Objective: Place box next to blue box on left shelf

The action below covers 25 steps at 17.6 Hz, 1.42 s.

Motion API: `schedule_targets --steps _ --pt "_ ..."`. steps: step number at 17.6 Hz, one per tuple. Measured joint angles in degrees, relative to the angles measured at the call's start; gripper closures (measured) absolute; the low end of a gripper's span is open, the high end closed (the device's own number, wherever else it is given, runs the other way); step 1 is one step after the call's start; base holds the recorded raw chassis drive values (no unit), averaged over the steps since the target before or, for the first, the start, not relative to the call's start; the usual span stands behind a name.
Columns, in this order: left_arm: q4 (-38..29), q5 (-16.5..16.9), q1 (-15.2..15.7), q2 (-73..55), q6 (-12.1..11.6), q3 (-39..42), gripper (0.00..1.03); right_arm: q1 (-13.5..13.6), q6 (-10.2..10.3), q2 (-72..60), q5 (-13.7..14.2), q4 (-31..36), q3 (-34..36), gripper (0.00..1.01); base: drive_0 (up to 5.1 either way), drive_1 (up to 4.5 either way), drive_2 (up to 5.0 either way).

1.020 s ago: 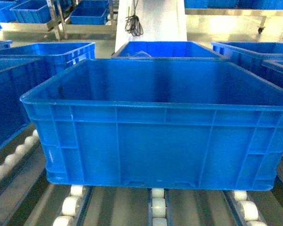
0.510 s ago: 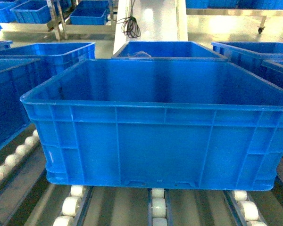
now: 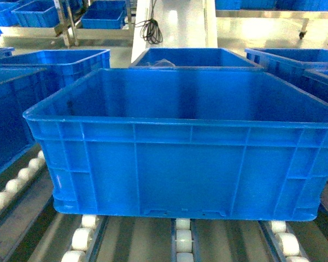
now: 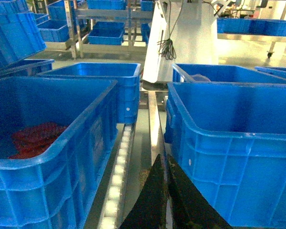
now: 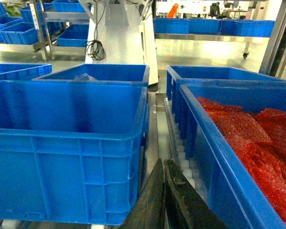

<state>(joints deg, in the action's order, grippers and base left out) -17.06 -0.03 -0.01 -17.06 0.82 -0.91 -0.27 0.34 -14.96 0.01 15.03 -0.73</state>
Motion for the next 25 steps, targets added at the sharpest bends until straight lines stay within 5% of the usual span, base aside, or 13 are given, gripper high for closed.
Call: schedule_targets --steps 8,11,15,20,21,23,25 --pt "6.12 0.0 0.0 6.08 0.0 0.0 1.01 0.0 0.0 5.35 0.0 -5.64 0.0 1.0 0.0 0.0 0.0" --pt "7.19 -0.02 0.0 7.17 0.0 0.0 1.01 0.0 0.0 12.0 -0.11 -15.1 -0.04 1.0 0.0 0.0 0.0" --pt "17.81 0.07 0.0 15.08 -0.02 -0.02 1.01 0.0 0.0 14.64 0.07 -14.69 -0.22 1.0 0.0 0.0 0.0" --pt "17.07 0.0 0.0 16.44 -0.07 -0.02 1.01 0.04 0.0 14.69 -0.02 -15.23 -0.02 1.0 0.0 0.0 0.0" --pt "17.42 0.02 0.0 16.44 -0.07 -0.02 0.89 0.04 -0.07 14.69 -0.02 -15.3 -0.04 0.91 0.0 0.0 0.0" --pt "17.42 0.02 0.0 16.44 -0.04 -0.02 0.07 0.04 -0.04 14.69 -0.04 -15.3 -0.02 0.08 0.0 0.0 0.0" --pt "17.42 0.02 0.0 16.44 -0.2 -0.02 0.05 0.04 -0.02 14.69 -0.02 -15.28 -0.02 0.03 0.0 0.0 0.0"
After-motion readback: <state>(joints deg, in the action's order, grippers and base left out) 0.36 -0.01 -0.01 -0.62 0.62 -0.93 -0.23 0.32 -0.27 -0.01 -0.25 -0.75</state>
